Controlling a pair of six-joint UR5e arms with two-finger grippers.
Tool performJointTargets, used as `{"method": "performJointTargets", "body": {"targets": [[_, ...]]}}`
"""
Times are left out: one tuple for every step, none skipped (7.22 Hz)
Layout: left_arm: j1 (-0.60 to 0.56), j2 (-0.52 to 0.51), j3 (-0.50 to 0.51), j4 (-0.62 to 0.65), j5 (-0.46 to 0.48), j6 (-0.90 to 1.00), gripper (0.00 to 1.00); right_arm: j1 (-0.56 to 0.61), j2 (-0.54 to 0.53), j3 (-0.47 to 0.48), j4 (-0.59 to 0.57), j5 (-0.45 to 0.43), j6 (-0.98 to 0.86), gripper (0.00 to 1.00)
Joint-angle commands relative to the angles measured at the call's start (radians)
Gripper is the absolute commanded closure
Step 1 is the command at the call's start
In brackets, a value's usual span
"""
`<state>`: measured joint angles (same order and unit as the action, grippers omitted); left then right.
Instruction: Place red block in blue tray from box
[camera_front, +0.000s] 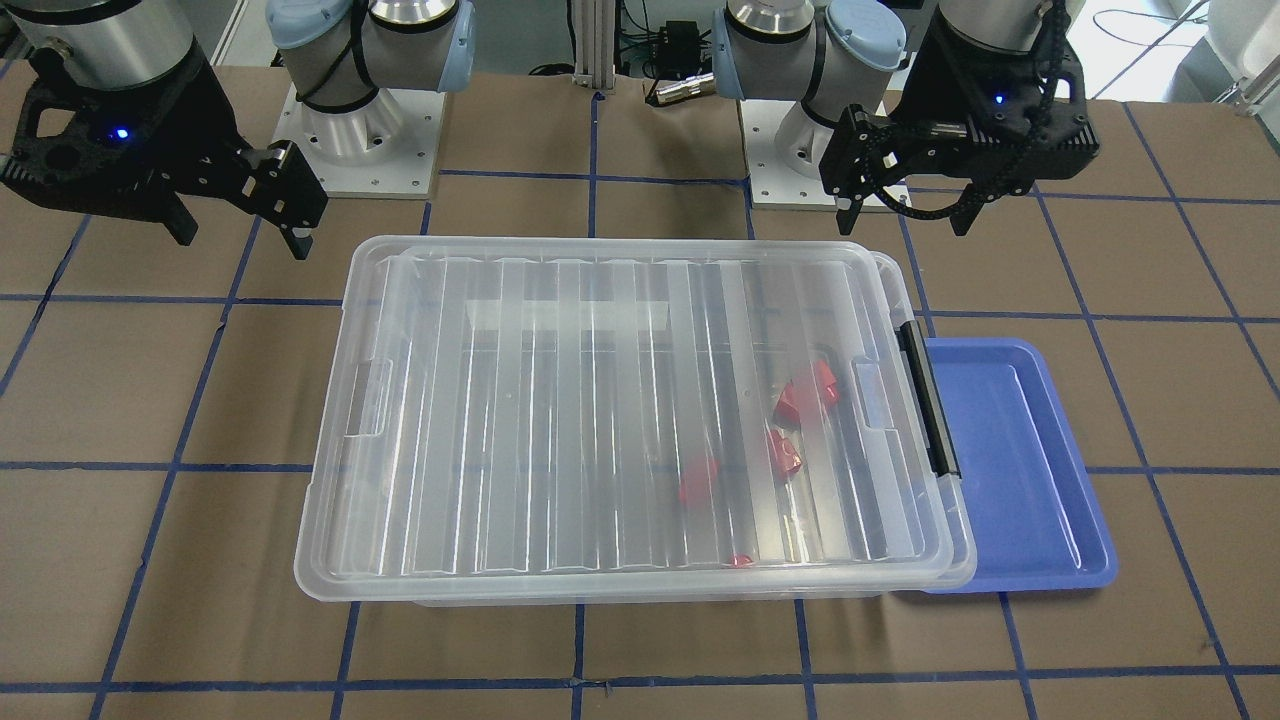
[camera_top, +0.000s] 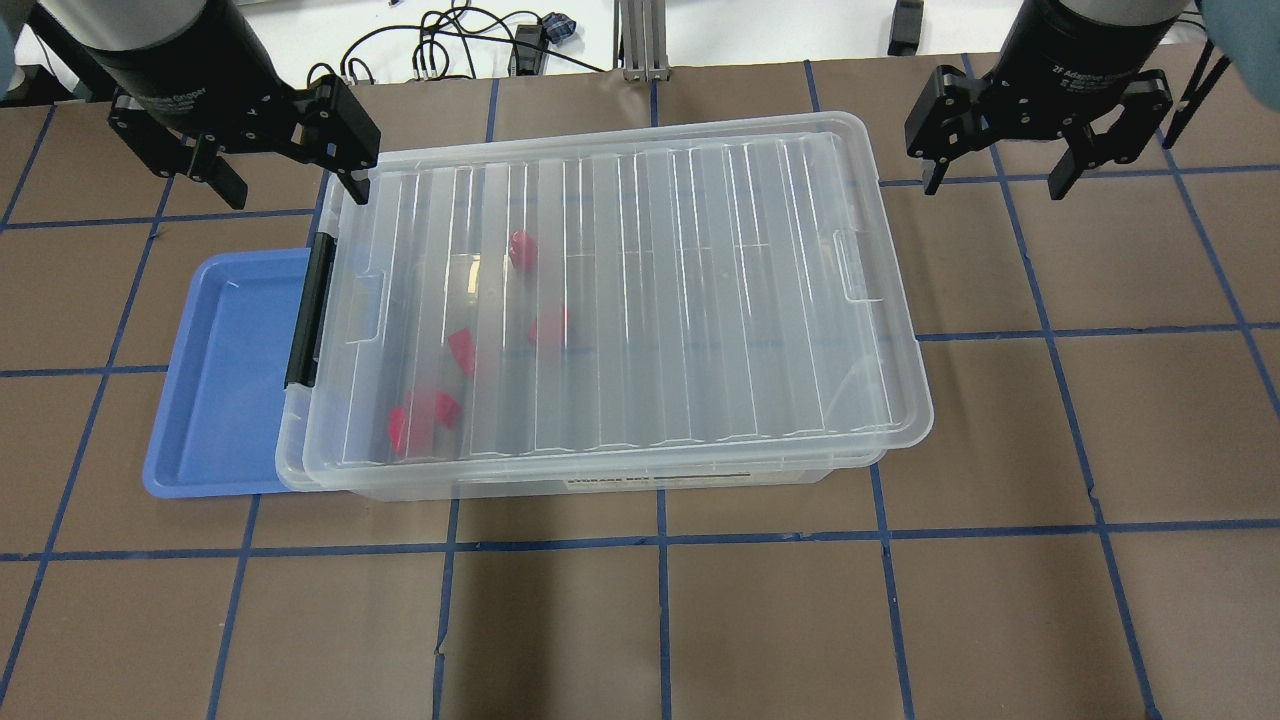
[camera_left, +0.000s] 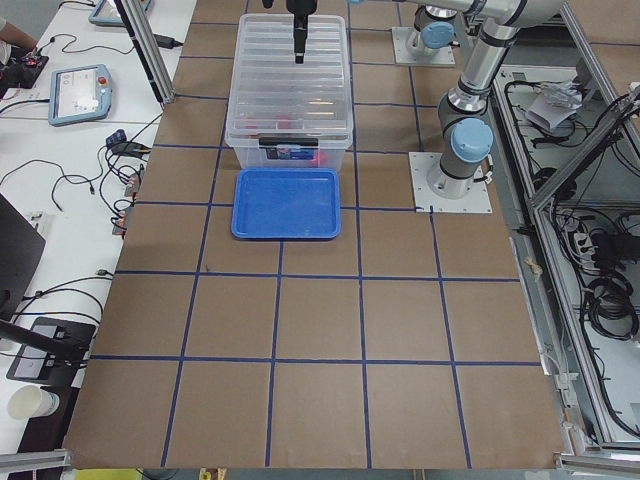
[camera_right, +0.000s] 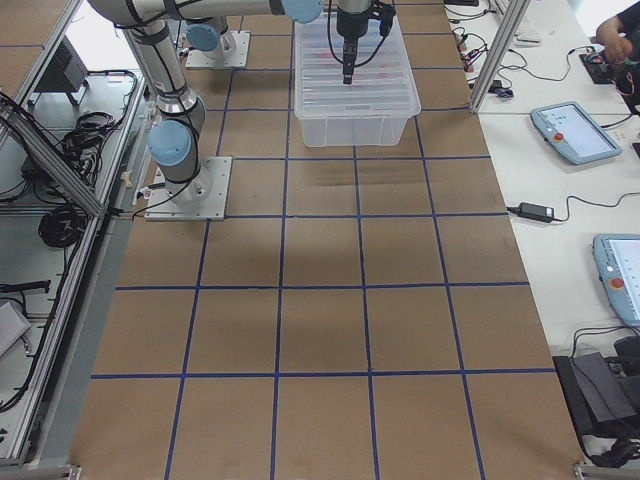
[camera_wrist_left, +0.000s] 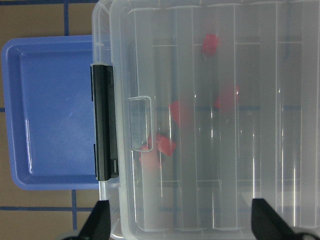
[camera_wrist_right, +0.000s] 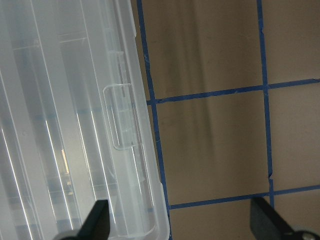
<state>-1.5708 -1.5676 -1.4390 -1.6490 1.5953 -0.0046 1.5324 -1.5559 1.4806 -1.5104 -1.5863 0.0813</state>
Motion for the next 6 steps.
{"method": "performJointTargets", "body": {"targets": [[0.003, -0.003, 0.002, 0.000, 0.002, 0.003, 0.00, 0.000, 0.000, 0.001, -0.004, 0.000, 0.000, 0.00], [0.000, -0.009, 0.002, 0.001, 0.003, 0.000, 0.00, -0.001, 0.002, 0.000, -0.002, -0.001, 0.002, 0.00], [0.002, -0.008, 0.002, 0.000, 0.003, 0.003, 0.00, -0.002, 0.002, -0.008, -0.004, -0.001, 0.005, 0.00], [0.011, 0.000, 0.018, 0.001, 0.000, 0.006, 0.00, -0.002, 0.002, 0.001, -0.010, -0.001, 0.008, 0.00], [0.008, -0.002, 0.006, 0.002, 0.003, 0.008, 0.00, -0.002, 0.016, 0.004, -0.052, -0.007, 0.005, 0.00], [0.005, -0.003, 0.006, 0.003, 0.003, 0.008, 0.00, -0.002, 0.025, 0.006, -0.088, -0.001, -0.006, 0.00]]}}
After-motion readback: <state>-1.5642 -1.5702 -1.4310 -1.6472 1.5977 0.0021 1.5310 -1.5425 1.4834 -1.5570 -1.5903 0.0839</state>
